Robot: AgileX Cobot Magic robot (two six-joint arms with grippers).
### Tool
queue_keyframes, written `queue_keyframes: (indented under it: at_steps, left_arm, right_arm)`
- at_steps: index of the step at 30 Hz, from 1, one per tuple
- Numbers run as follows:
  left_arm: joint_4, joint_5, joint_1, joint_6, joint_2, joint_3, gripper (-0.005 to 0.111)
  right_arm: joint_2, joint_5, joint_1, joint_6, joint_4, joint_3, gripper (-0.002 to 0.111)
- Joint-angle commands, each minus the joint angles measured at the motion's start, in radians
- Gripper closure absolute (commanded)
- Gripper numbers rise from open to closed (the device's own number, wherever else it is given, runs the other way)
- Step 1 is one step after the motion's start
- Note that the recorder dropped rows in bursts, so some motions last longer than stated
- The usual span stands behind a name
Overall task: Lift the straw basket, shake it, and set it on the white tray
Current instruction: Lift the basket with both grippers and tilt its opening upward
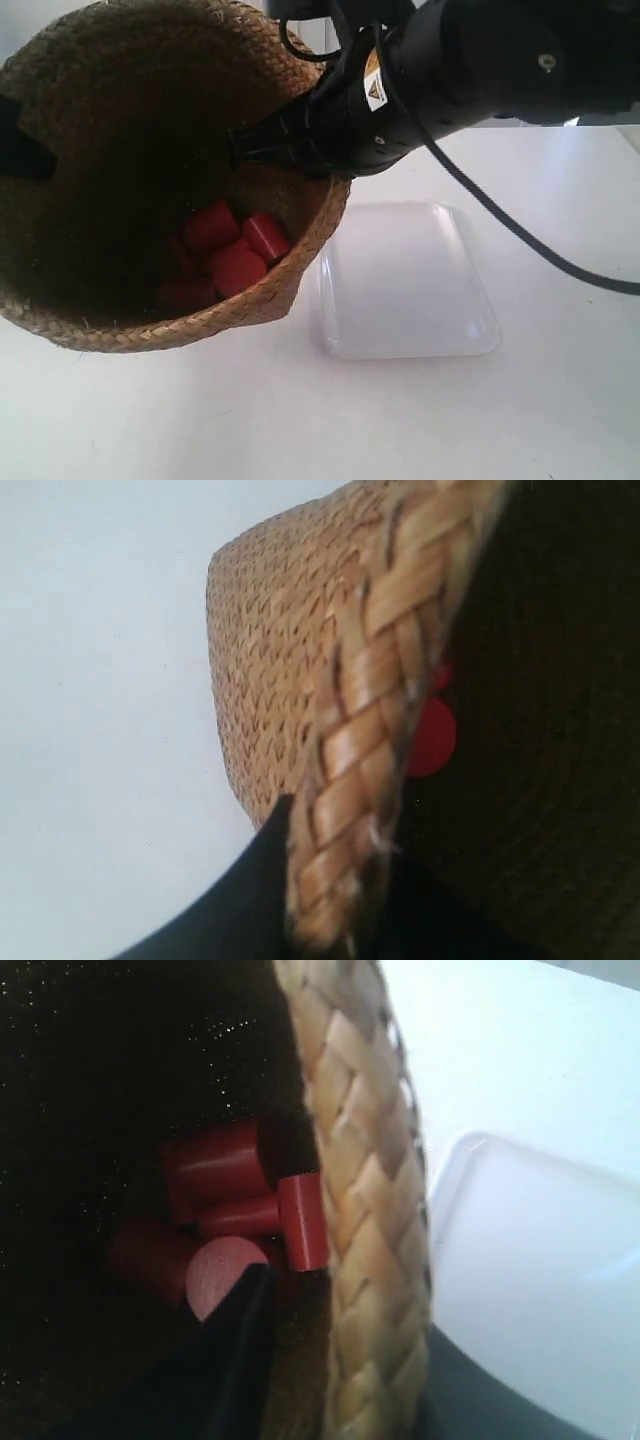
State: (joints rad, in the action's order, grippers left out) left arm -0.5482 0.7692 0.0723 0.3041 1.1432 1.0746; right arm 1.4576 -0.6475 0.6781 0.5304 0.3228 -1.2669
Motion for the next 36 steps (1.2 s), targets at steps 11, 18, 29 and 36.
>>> queue_keyframes:
  at_steps: [11, 18, 29, 36]
  left_arm:
    - [-0.088, -0.232, -0.13, 0.09, -0.027, -0.118, 0.107]
    - [-0.026, -0.254, -0.135, 0.06, -0.049, -0.118, 0.107]
    - [-0.005, -0.261, -0.135, 0.051, -0.049, -0.118, 0.107]
    - [-0.007, -0.267, -0.135, 0.054, -0.049, -0.118, 0.107]
  right_arm:
    - [0.018, 0.027, -0.002, -0.03, 0.037, 0.026, 0.108]
    - [0.006, 0.041, -0.002, -0.006, 0.065, 0.095, 0.108]
    - [-0.003, 0.147, -0.002, 0.058, 0.129, 0.154, 0.108]
    - [-0.104, 0.166, -0.002, 0.156, 0.232, 0.172, 0.108]
